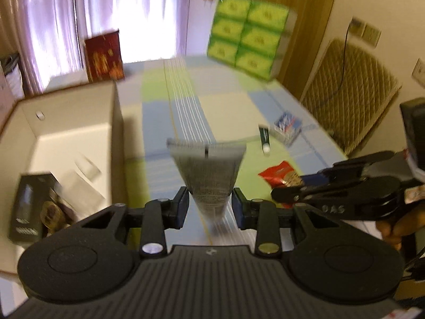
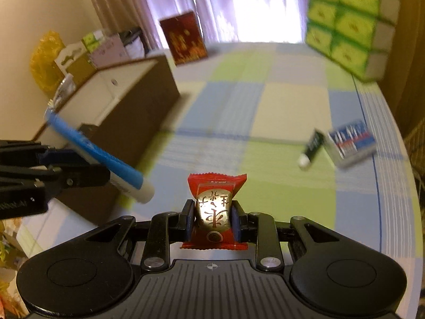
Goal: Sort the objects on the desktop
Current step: 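Lift the white tube and red packet toward the cardboard box with both tools, then open both tools over the box to drop the tube and packet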
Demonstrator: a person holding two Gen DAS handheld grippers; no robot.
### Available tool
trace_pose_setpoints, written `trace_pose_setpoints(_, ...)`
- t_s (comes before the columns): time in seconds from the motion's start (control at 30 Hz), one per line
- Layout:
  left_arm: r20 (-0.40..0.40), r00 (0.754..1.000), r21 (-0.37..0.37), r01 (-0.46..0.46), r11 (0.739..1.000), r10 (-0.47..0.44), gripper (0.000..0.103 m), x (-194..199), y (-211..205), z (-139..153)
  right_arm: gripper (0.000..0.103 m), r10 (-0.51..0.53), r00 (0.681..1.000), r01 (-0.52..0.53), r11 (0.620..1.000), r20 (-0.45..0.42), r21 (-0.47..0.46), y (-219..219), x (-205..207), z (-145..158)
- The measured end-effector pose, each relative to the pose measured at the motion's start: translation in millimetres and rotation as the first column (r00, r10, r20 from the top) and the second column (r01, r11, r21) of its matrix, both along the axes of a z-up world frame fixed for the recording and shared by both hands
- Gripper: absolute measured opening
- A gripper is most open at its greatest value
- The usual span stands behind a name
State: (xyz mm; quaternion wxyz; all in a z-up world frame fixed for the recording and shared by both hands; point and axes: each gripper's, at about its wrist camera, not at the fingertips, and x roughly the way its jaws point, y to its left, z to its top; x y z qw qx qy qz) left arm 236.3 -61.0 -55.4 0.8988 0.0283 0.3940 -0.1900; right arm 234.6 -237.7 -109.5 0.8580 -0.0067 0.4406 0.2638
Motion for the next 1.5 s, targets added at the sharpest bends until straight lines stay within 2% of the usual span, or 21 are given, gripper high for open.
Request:
trace_pose_setpoints(0.17,0.083,0.996,-0.040,-0.026,0.999,0.029,0.029,-7,37,32,0.025,0.045,0.996,-0.046,0.999,0.074,0.017,35,-4,25)
trace_pose_setpoints(0.33,0.149,0.985,-0.048,-0.082,0.995,0.088,0.029,-13,80,56,0.025,0.108,0.985,-0.114,0.993,0.132,0.039,78,-9,43)
trace_pose_setpoints(0.53,0.175,0.970,-0.030,-0.163,0.986,0.166,0.029,-15,132,68,0.025,0.180,0.969,-0.194,0.979,0.171,0.065,130,-14,54)
trace_pose_setpoints(0.73,0.156,0.964,-0.010,-0.216,0.976,0.215,0.029,-15,173,62,0.025,0.227,0.958,-0.242,0.968,0.177,0.071,173,-17,52)
trace_pose_setpoints(0.97,0.129,0.970,-0.010,-0.208,0.978,0.208,0.029,-3,197,52,0.025,0.228,0.962,-0.237,0.970,0.150,0.047,212,-2,35)
trace_pose_setpoints(1.13,0.106,0.973,0.010,-0.206,0.978,0.204,0.029,25,208,38,0.025,0.196,0.970,-0.202,0.979,0.144,0.028,230,19,23)
trace_pose_setpoints(1.3,0.085,0.976,-0.010,-0.199,0.980,0.199,0.029,63,222,27,0.025,0.160,0.975,-0.165,0.986,0.157,0.016,246,46,18)
trace_pose_setpoints(1.5,0.075,0.979,0.021,-0.189,0.982,0.187,0.029,113,228,11,0.025,0.134,0.976,-0.136,0.991,0.172,0.001,264,78,9)
